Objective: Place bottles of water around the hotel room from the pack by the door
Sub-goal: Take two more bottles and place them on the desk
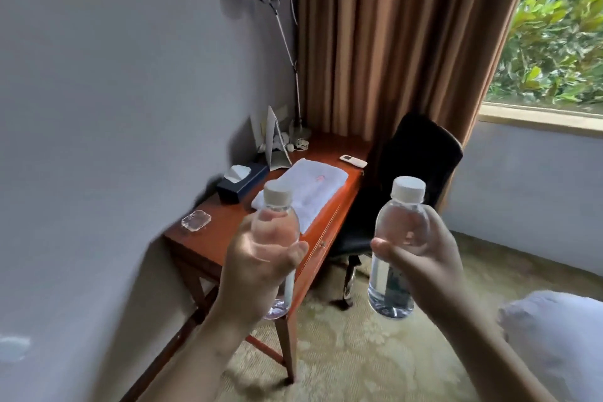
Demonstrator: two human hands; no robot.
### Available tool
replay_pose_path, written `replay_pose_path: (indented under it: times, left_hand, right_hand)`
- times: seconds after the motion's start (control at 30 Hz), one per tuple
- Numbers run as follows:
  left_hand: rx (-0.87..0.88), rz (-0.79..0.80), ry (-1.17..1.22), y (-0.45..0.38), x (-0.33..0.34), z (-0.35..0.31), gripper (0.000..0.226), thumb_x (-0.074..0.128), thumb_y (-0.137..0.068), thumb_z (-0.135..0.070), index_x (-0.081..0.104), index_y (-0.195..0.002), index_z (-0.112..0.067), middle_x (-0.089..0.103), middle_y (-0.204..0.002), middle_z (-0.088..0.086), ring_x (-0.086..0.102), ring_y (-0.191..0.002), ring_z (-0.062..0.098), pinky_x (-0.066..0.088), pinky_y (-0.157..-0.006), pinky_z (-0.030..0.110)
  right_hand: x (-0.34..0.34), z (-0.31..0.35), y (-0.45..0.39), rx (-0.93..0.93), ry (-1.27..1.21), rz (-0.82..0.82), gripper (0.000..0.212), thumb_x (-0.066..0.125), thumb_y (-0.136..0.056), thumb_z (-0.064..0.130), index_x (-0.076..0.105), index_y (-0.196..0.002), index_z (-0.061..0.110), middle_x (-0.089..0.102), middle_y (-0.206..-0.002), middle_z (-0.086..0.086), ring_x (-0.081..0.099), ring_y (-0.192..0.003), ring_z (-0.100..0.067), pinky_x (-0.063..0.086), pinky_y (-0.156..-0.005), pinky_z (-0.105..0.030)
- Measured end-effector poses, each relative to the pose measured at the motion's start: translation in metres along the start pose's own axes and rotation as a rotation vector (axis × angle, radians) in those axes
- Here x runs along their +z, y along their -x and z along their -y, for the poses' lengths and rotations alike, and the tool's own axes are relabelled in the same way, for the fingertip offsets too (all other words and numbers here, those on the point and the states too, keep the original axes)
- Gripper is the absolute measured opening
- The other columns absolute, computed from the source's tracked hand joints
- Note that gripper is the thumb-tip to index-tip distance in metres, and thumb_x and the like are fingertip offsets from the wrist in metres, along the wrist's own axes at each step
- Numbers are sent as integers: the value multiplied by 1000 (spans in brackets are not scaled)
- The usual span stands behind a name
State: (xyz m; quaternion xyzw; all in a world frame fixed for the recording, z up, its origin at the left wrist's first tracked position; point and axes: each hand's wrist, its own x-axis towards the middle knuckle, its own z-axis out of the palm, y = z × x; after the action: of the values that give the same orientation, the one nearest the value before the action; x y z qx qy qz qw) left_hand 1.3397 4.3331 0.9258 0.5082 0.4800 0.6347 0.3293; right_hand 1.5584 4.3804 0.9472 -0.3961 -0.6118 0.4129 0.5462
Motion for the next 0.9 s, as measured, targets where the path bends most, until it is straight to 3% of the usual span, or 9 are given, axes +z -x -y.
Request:
replay_pose_path:
  times: [0.2, 0.3, 0.37, 0.43, 0.5, 0.57, 0.7, 0.8, 0.9]
  left_hand:
    - [32, -187, -130, -67, -13, 28, 26, 81, -78, -24, 59, -93, -22, 65, -71, -5, 62, -61, 8, 50, -57, 18]
    - [38, -263, -156, -99, -32, 47, 30, 82, -75, -15, 62, -86, -33, 57, -62, 12, 52, -49, 29, 46, -49, 17]
    - [36, -282, -154, -120, -49, 66, 28, 80, -75, -17, 61, -93, -25, 55, -65, 16, 50, -50, 32, 46, -49, 22]
    - [11, -324, -164, -141, -68, 93, 34, 77, -74, -23, 58, -101, -14, 59, -67, 9, 56, -53, 23, 48, -51, 27]
    - [-47, -402, -165, -166, -87, 125, 41, 81, -71, -27, 58, -103, -17, 63, -72, 0, 62, -62, 15, 51, -57, 27]
    - [-101, -464, -143, -188, -98, 153, 44, 84, -68, -26, 56, -102, -22, 66, -74, -2, 61, -61, 17, 52, -56, 26]
    - [-182, -503, -74, -220, -110, 211, 51, 85, -71, -4, 50, -106, -13, 61, -73, 7, 52, -50, 26, 46, -45, 30]
    - [-241, -595, -151, -233, -120, 261, 53, 89, -65, -10, 51, -102, -14, 62, -83, 4, 63, -68, 19, 52, -61, 34]
    - [-329, -633, -165, -242, -127, 310, 57, 90, -64, -19, 50, -102, -6, 63, -87, 10, 63, -76, 29, 51, -68, 47]
  right_hand:
    - [52, -50, -109, 28, -17, 225, 40, 79, -57, 27, 64, -94, 33, 71, -89, 5, 69, -82, -12, 58, -75, -35]
    - [89, -78, -150, 41, -6, 337, 38, 82, -66, 12, 62, -96, 25, 69, -86, 10, 67, -77, -5, 55, -67, -21]
    - [118, -99, -174, 76, -22, 392, 37, 82, -71, 4, 61, -95, 22, 68, -83, 12, 65, -72, -1, 52, -62, -15]
    - [146, -118, -194, 102, -46, 452, 37, 80, -67, 9, 61, -93, 26, 68, -81, 13, 64, -70, 0, 52, -61, -14]
    - [175, -139, -219, 139, -39, 511, 36, 77, -63, 18, 60, -91, 34, 68, -82, 11, 65, -73, -2, 55, -65, -19]
    - [200, -158, -243, 159, -43, 586, 39, 78, -61, 24, 59, -93, 37, 68, -83, 8, 65, -74, -6, 56, -68, -24]
    - [243, -204, -280, 187, -78, 680, 48, 76, -58, 32, 55, -101, 23, 65, -85, -1, 65, -75, -11, 55, -68, -26]
    - [271, -249, -298, 230, -99, 722, 49, 76, -58, 31, 53, -101, 21, 65, -82, 6, 63, -74, -7, 55, -68, -23]
    - [300, -301, -314, 243, -95, 790, 51, 77, -61, 28, 52, -104, 16, 64, -87, -4, 63, -78, -19, 54, -69, -32]
